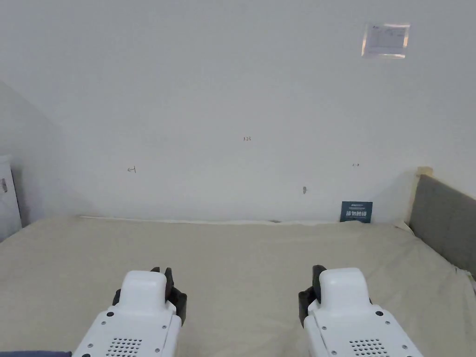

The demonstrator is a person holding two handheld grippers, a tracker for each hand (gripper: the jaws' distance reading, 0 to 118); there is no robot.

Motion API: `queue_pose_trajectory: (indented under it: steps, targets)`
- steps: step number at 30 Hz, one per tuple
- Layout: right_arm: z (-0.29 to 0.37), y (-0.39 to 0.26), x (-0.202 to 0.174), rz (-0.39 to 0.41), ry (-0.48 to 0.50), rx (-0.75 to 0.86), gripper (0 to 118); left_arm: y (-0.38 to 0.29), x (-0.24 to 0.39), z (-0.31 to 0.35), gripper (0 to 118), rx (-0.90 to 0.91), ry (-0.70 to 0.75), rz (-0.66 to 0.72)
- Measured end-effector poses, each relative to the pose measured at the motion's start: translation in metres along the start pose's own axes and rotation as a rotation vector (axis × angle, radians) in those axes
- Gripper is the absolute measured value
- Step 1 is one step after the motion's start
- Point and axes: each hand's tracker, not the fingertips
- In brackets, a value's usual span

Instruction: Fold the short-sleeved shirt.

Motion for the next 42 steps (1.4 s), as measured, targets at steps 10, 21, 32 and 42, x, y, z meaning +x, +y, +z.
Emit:
queue_pose_trajectory:
  steps: [10, 21, 32, 42]
  targets:
    - [-0.009, -0.005, -0.001, -0.068, 0.043, -0.089, 118, -0.012, -0.019, -0.01, 118, -0.05, -0.075, 0.065]
    - [-0.003, 0.02, 0.005, -0.128, 0.046, -0.06, 118, 0.053, -0.005, 0.003, 118, -0.067, 0.207, 0.061]
    - [0.017, 0.035, 0.016, -0.117, 0.029, -0.002, 118, 0.076, -0.013, 0.01, 118, -0.017, 0.045, 0.114]
    - [0.015, 0.033, 0.013, -0.114, 0.021, -0.001, 118, 0.055, -0.042, 0.004, 118, -0.08, -0.234, 0.34]
